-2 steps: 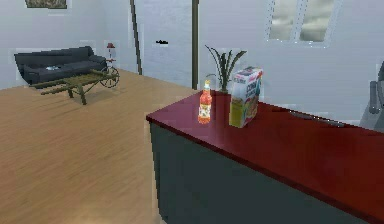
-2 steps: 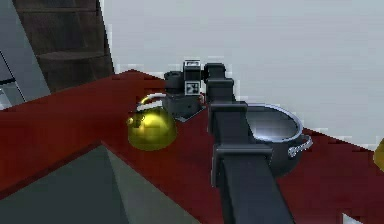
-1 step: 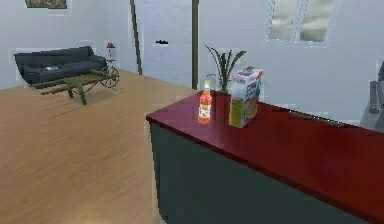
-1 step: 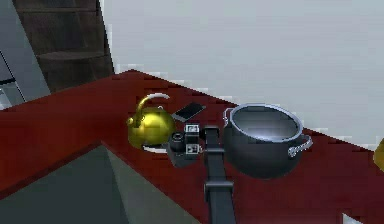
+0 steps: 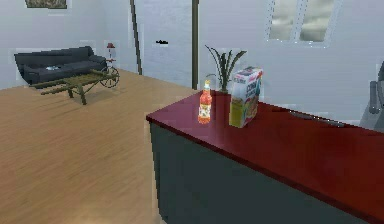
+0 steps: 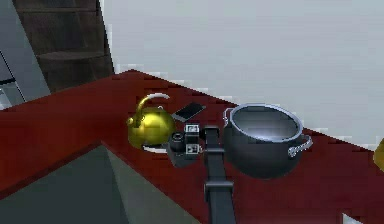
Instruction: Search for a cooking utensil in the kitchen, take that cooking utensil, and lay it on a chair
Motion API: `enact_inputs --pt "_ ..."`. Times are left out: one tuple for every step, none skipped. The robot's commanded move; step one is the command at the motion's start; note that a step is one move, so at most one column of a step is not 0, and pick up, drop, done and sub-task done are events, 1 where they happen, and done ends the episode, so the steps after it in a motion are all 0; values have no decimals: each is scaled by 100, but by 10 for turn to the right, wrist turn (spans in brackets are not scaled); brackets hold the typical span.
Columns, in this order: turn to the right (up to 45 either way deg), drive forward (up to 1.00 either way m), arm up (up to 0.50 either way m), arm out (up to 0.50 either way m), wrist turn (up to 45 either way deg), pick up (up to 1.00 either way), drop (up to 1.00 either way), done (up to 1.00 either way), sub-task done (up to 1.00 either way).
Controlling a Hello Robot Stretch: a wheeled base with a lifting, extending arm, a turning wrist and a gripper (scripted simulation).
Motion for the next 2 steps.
enact_inputs --pt "0 0 10 0 0 0 0 0 0" --pt "0 0 6 0 0 0 0 0 0"
